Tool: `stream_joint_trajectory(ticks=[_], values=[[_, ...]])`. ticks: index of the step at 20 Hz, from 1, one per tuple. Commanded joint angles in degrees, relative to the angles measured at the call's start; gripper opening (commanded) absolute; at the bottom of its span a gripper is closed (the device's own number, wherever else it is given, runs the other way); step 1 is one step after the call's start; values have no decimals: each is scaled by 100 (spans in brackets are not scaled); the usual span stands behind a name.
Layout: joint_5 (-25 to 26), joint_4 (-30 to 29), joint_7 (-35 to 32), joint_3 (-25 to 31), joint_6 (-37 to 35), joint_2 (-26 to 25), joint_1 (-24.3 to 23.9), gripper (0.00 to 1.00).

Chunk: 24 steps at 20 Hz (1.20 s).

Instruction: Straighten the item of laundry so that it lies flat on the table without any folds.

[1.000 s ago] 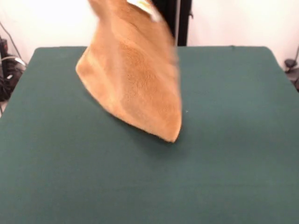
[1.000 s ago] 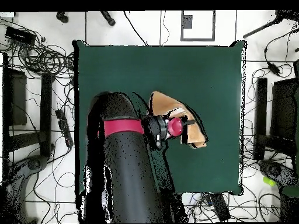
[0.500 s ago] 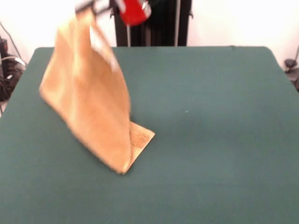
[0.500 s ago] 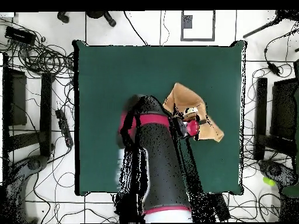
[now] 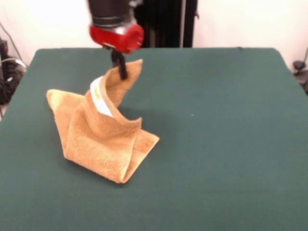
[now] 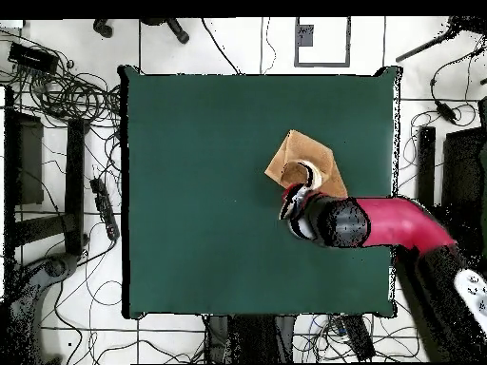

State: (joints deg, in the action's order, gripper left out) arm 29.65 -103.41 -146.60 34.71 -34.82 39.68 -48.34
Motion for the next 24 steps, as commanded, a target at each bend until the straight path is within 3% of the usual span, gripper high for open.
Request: stream_joint_trajectory(ticks=[1, 7, 12, 18, 24], values=[[-918, -1342, 2020, 2328, -172, -540, -1045, 0], [-554, -1235, 1807, 2547, -380, -316, -1087, 0], [-710, -1361, 1666, 3090, -540, -303, -1256, 0], [-804, -1503, 793, 3235, -434, 281, -1016, 0], [-1336, -1569, 375, 3339, -1012, 1094, -841, 0]])
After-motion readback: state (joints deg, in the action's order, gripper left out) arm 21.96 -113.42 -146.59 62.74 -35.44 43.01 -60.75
